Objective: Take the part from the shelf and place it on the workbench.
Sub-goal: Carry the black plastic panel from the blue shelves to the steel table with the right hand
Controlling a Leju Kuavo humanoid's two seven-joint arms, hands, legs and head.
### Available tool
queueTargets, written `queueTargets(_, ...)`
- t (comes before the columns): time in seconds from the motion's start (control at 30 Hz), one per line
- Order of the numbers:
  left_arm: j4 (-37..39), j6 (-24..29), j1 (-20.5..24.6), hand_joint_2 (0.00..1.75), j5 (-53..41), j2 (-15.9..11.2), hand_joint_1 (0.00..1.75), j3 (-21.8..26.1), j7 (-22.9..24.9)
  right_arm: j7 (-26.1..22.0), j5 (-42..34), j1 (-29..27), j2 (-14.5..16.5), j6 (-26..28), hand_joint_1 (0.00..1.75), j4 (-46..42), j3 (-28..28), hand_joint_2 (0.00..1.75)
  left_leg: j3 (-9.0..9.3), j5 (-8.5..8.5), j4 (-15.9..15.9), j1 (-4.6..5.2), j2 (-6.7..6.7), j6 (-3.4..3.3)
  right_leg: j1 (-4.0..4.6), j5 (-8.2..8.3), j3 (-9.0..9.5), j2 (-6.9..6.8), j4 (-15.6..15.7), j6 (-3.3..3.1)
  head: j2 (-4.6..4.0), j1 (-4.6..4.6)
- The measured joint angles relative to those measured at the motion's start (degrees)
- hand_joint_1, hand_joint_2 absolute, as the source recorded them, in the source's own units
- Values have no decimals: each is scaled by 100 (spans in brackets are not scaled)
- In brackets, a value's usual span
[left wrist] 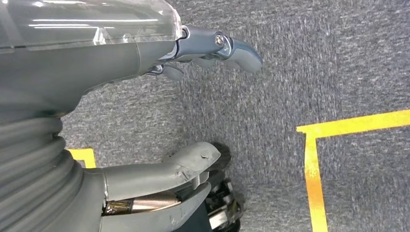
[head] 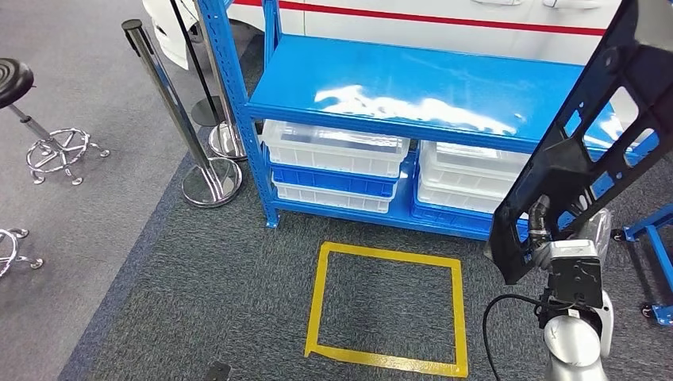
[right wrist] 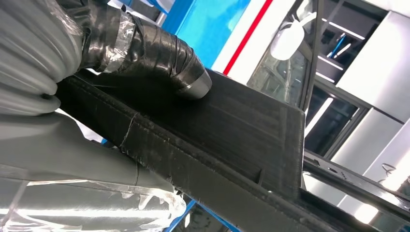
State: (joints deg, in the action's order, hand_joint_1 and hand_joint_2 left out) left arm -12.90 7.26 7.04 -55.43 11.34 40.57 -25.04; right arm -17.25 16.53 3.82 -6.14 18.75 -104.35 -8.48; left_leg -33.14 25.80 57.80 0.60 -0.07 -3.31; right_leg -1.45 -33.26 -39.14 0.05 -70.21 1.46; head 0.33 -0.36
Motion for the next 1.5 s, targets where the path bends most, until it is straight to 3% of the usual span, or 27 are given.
queueTargets(0.07, 0, -2, -6, 175, -1, 0, 0, 0, 5, 0, 1, -13, 0, 0, 175, 14, 0, 175, -39, -13, 23, 28, 1, -19, 17, -157, -187, 0, -483, -11, 0, 0)
queueTargets(0.1, 0, -3, -10, 175, -2, 0, 0, 0, 10, 0, 1, -18, 0, 1, 175, 20, 0, 175, -58, -16, 42, 39, 1, -23, 20, -82, -143, -1, -443, -21, 0, 0)
queueTargets(0.17, 0, -4, -11, 175, -2, 2, 0, 0, 24, 0, 2, -16, 0, 1, 175, 24, 0, 175, -89, -13, 97, 49, -3, -20, 28, 246, 222, -5, 181, -61, 0, 0)
queueTargets(0.23, 0, -4, -6, 175, -1, 5, 0, 1, 36, -1, 7, -6, 0, 0, 175, 21, 2, 175, -138, -4, 169, 73, -8, 7, 59, 440, 541, -12, 793, -97, 0, -1)
queueTargets(0.3, 0, -4, -6, 175, 2, 7, 0, 1, 45, -1, 14, -4, 0, 0, 175, 19, 4, 175, -181, -18, 205, 83, -10, 56, 89, 465, 587, -8, 943, -119, 0, -2)
queueTargets(0.37, 0, -4, -11, 175, 7, 6, 0, 1, 52, 0, 16, -8, 1, 0, 175, 18, 4, 175, -205, -13, 222, 80, -17, 113, 65, 523, 568, -9, 970, -162, 0, -1)
queueTargets(0.43, 0, -5, -11, 175, 18, 6, 0, 2, 58, 0, 16, -3, 3, -1, 175, 17, 5, 175, -299, 216, 457, 62, -25, 187, 30, 587, 544, -26, 1010, -215, 0, -3)
queueTargets(0.53, 0, -7, -13, 175, 28, 7, 0, 2, 74, 1, 18, 1, 5, -2, 175, 15, 8, 175, -625, 828, 1411, -30, -24, 295, 28, 660, 453, -45, 1012, -242, 0, -2)
queueTargets(0.57, 0, -7, -16, 175, 28, 7, 0, 2, 79, 2, 19, -1, 7, -2, 175, 15, 8, 175, -669, 913, 1617, -56, -24, 316, 29, 683, 416, -47, 1004, -234, 0, -2)
queueTargets(0.6, 0, -8, -18, 175, 28, 7, 0, 2, 83, 2, 19, -2, 8, -2, 175, 15, 9, 175, -617, 892, 1628, -75, -23, 328, 27, 704, 380, -47, 996, -224, 0, -3)
queueTargets(0.63, 0, -8, -19, 175, 28, 7, 0, 2, 85, 2, 19, -4, 8, -2, 175, 15, 9, 175, -452, 777, 1416, -90, -23, 331, 23, 726, 348, -46, 988, -208, 0, -3)
queueTargets(0.7, 0, -5, -11, 175, 27, 7, 0, 2, 86, 2, 19, -5, 9, 0, 175, 13, 9, 175, 42, 500, 635, -99, -27, 316, 18, 768, 310, -43, 980, -158, 0, -3)
queueTargets(0.77, 0, -1, -1, 175, 27, 8, 0, 2, 86, 3, 19, -2, 10, 2, 175, 7, 9, 175, 314, 371, 135, -69, -32, 282, 12, 815, 295, -41, 986, -88, 0, -2)
queueTargets(0.9, 0, 3, -20, 175, 26, 8, 0, 2, 85, 7, 19, -18, 17, 4, 175, 5, 11, 175, 286, 227, 17, -18, -21, 132, -34, 848, 266, -33, 1002, 62, 0, -1)
queueTargets(0.97, 0, 9, -13, 175, 26, 7, 0, 2, 84, 9, 19, -23, 16, 5, 175, 7, 11, 175, 230, 118, -38, -20, -2, 34, -35, 518, 130, -22, 683, 69, 0, 1)
queueTargets(1.03, 0, 15, -9, 175, 26, 7, 0, 2, 84, 11, 19, -34, 16, 7, 175, 7, 11, 175, 121, 48, -27, 7, 12, -27, -16, 36, -96, -13, 1, 56, 0, 0)
queueTargets(1.07, 0, 15, -14, 175, 26, 7, 0, 2, 84, 13, 19, -44, 16, 7, 175, 7, 11, 175, 65, 20, -12, 20, 16, -40, -7, -103, -164, -11, -290, 55, 0, 1)
queueTargets(1.1, 0, 15, -19, 175, 26, 7, 0, 2, 84, 15, 19, -53, 17, 7, 175, 7, 11, 175, 10, -3, 9, 31, 18, -43, 1, -131, -150, -10, -420, 53, 0, 0)
queueTargets(1.13, 0, 15, -26, 175, 26, 7, 0, 2, 84, 17, 19, -59, 17, 7, 175, 7, 11, 175, -42, -20, 35, 39, 18, -41, 8, -55, -36, -10, -338, 46, 0, 1)
queueTargets(1.23, 0, 15, -29, 175, 26, 7, 0, 2, 84, 19, 19, -59, 17, 7, 175, 6, 12, 175, -167, -50, 139, 50, 16, -10, 42, 279, 644, -14, 659, -15, 0, -2)
queueTargets(1.27, 0, 15, -28, 175, 26, 8, 0, 2, 84, 19, 19, -59, 16, 7, 175, 4, 13, 175, -191, -64, 166, 57, 16, 14, 59, 326, 779, -15, 891, -37, 0, -2)
queueTargets(1.33, 0, 15, -26, 175, 26, 9, 0, 2, 84, 19, 19, -56, 16, 9, 175, 0, 13, 175, -221, -108, 183, 64, 15, 77, 94, 360, 812, -11, 997, -76, 0, -2)
queueTargets(1.4, 0, 14, -30, 175, 26, 8, 0, 2, 84, 19, 19, -51, 17, 10, 175, -4, 13, 175, -252, -95, 210, 67, 3, 145, 64, 424, 783, -20, 1053, -148, 0, -2)
queueTargets(1.43, 0, 14, -32, 175, 27, 7, 0, 2, 84, 19, 19, -48, 17, 10, 175, -6, 13, 175, -295, 16, 310, 62, -4, 183, 46, 471, 760, -29, 1078, -193, 0, -3)
queueTargets(1.5, 0, 15, -34, 175, 28, 7, 0, 2, 85, 18, 19, -43, 19, 10, 175, -10, 13, 175, -468, 445, 799, 18, -14, 262, 31, 562, 686, -47, 1104, -251, 0, -5)
